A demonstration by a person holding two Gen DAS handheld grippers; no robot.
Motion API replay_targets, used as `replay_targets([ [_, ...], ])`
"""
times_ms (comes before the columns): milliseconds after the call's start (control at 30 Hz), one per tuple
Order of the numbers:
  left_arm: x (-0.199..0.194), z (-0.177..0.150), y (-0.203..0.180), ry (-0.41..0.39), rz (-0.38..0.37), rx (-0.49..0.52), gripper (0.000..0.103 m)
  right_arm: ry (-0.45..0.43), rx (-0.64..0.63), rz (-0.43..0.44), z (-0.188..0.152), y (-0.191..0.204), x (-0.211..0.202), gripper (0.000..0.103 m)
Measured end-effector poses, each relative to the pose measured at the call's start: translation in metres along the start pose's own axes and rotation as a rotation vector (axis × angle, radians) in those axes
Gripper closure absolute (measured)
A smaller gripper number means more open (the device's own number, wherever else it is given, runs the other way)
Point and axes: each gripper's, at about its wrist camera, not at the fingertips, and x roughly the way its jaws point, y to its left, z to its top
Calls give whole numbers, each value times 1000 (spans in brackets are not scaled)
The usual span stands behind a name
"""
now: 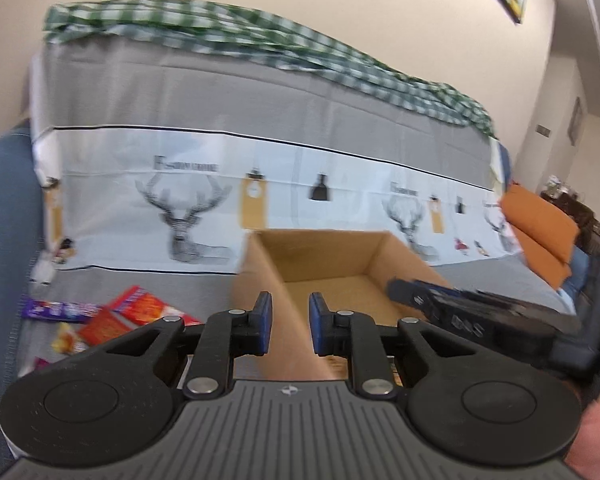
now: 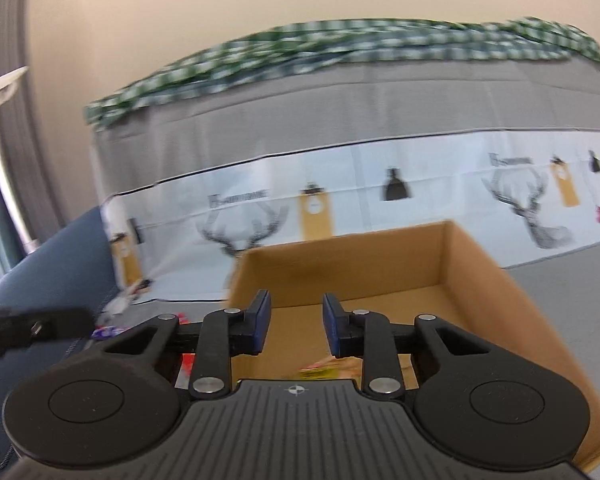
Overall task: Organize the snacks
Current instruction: 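Withdraw both grippers from the box toward the snack pile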
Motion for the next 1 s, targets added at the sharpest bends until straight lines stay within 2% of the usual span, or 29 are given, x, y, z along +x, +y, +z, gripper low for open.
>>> replay_targets([
  [100,-1,-11,39,7,51,-113,82,5,-33,40,-5,24,1,73],
  [167,4,-17,63,65,131,-201,82,15,-53,65,-7,40,5,73],
  [200,3,-17,72,62,157,-237,82,19,-64,76,-8,47,7,73],
  [300,5,-20,97,63,167,-344,82,29,-91,112,-12,66,12,73],
  [433,17,-38,119,101,222,-369,82,41,-127,156,-21,90,20,73],
  [500,23,-42,134,130,247,-420,82,50,-146,172,-27,100,25,73],
  [600,19,-42,152,104,256,-491,82,61,-152,200,-36,112,31,73],
  [767,20,-47,178,112,281,-629,82,90,-178,241,-52,130,49,73],
  [867,22,-52,190,122,296,-692,82,104,-145,253,-56,136,58,73],
  [1000,28,-52,189,134,305,-670,82,143,-141,258,-69,148,76,71],
])
